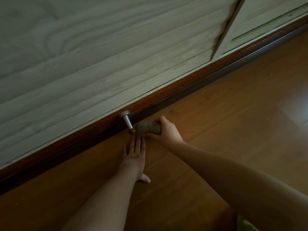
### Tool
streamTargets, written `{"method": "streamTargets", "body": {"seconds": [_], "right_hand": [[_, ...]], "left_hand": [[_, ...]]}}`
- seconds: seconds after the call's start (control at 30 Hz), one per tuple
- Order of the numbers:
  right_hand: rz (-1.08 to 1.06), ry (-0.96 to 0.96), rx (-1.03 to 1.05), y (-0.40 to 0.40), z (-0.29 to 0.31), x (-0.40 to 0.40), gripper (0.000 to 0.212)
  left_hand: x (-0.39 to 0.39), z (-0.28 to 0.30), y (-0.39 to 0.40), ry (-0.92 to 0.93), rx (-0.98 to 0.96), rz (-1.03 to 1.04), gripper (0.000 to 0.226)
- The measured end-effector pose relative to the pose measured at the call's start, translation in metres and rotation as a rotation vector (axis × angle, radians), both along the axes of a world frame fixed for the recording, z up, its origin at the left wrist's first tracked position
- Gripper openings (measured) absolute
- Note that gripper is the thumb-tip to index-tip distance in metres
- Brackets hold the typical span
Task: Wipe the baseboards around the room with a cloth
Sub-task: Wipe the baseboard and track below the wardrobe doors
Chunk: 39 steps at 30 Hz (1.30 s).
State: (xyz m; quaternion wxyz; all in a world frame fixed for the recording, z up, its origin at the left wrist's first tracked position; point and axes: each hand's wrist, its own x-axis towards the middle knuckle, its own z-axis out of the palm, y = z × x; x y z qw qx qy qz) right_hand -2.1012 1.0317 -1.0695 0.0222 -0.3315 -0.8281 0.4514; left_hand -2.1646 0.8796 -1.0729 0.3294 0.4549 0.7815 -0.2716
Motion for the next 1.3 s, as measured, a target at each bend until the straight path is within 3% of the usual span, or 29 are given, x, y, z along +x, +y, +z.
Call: {"method": "streamTargets", "body": {"seconds": [0.1, 0.27, 0.33, 0.47, 0.73, 0.87, 0.97, 1.17, 1.3], "right_hand": [[-0.159, -0.021, -0.074, 0.035, 0.001, -0.002, 0.049], [-0.262, -0.078, 0.047, 0.123, 0.009, 0.028, 0.044], [-0.464, -0.058, 0.034, 0.149, 0.009, 0.043, 0.047], [-0.984, -0.020, -0.240, 0.171, 0.016, 0.075, 0.064], [-1.000, 0.056, -0.205, 0.130, 0.000, 0.141, 0.061], [-0.921, 0.085, -0.217, 0.122, -0.008, 0.163, 0.063], [-0.865, 0.087, -0.242, 0.124, -0.009, 0.169, 0.059], [-0.845, 0.106, -0.323, 0.132, -0.010, 0.180, 0.061], [-0.889, 0.096, -0.111, 0.151, -0.016, 0.206, 0.049]], "left_hand": [[-0.002, -0.001, -0.004, -0.011, 0.043, 0.003, 0.149], [-0.002, -0.002, -0.006, -0.022, 0.057, 0.002, 0.151], [-0.002, -0.002, -0.005, -0.018, 0.053, -0.001, 0.150], [-0.001, 0.001, -0.003, -0.014, 0.037, 0.001, 0.150], [0.004, 0.005, 0.003, -0.012, -0.012, -0.015, 0.149], [0.008, 0.009, 0.023, -0.115, 0.089, -0.390, 0.135], [0.024, 0.004, 0.069, -0.186, 0.184, -0.308, 0.126], [0.050, -0.022, 0.176, -0.121, 0.402, -0.153, 0.095], [0.073, -0.040, 0.229, -0.084, 0.633, -0.234, 0.078]]}}
